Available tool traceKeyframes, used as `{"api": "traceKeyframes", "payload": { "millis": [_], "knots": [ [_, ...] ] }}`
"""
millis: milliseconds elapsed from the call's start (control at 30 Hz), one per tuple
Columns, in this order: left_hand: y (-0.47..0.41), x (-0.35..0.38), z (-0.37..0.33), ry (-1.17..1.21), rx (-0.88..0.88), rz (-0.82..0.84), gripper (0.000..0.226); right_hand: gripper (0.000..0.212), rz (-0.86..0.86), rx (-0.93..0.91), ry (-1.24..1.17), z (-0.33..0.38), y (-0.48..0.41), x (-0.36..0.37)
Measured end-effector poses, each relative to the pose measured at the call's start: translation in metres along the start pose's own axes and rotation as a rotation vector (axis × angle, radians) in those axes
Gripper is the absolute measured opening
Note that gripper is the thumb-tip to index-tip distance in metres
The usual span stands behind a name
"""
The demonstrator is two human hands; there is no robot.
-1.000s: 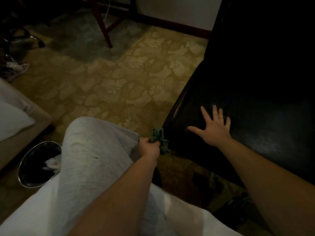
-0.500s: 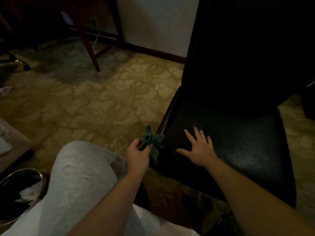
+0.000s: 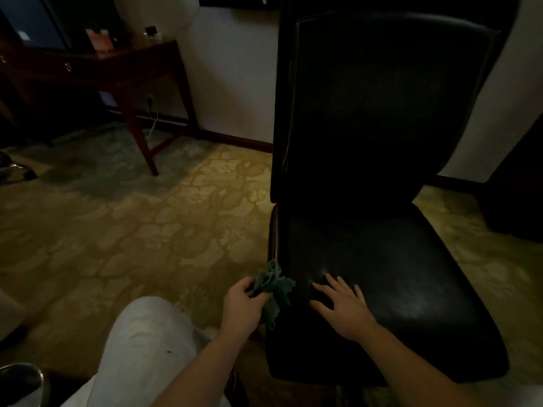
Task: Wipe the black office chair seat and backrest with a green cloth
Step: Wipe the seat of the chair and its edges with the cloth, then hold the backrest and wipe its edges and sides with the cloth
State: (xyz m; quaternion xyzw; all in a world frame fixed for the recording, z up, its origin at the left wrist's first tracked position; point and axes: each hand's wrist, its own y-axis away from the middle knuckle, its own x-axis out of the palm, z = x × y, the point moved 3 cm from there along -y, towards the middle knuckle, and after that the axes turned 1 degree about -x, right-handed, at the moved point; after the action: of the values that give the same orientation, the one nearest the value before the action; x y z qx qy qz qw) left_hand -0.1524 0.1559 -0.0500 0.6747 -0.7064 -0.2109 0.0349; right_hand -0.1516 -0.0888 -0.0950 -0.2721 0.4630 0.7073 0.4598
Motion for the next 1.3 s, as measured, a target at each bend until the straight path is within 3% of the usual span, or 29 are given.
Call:
{"api": "traceKeyframes", "payload": {
  "millis": [133,233,367,533,800,867,967,1100,1200,1300],
  "knots": [
    [-0.01,0.003,-0.015,0.004,0.054,0.002,0.006,0.044,0.0,0.05,-0.065,-0.003,0.012,-0.011],
    [-0.016,0.009,-0.021,-0.017,0.076,-0.029,0.008,0.027,-0.065,0.163,0.019,0.01,0.015,-0.021],
    [-0.021,0.011,-0.03,-0.005,0.104,0.04,0.01,0.041,-0.131,0.225,0.25,0.034,0.01,-0.028],
    [-0.02,0.009,-0.053,0.007,0.17,0.056,0.019,0.06,-0.05,-0.07,0.191,0.041,0.004,-0.024],
    [-0.015,-0.001,-0.089,0.021,0.253,0.037,0.014,0.065,-0.059,0.082,0.167,0.043,0.004,-0.043],
    [-0.012,-0.005,-0.103,0.022,0.278,-0.002,0.014,0.056,-0.152,0.02,0.059,0.064,0.006,-0.068],
    [0.0,-0.011,-0.131,0.073,0.325,-0.058,0.013,0.031,-0.483,-0.113,-0.198,0.108,0.016,-0.117],
    [0.027,-0.027,-0.182,0.055,0.47,-0.114,0.01,0.029,-0.814,-0.338,-0.517,0.151,0.052,-0.171],
    [0.047,-0.041,-0.223,-0.122,0.626,-0.166,0.015,0.038,-0.872,-0.631,-0.474,0.172,0.088,-0.199],
    [0.066,-0.052,-0.266,-0.389,0.779,-0.259,0.025,0.06,-0.863,-0.818,-0.209,0.19,0.109,-0.219]
  ]
}}
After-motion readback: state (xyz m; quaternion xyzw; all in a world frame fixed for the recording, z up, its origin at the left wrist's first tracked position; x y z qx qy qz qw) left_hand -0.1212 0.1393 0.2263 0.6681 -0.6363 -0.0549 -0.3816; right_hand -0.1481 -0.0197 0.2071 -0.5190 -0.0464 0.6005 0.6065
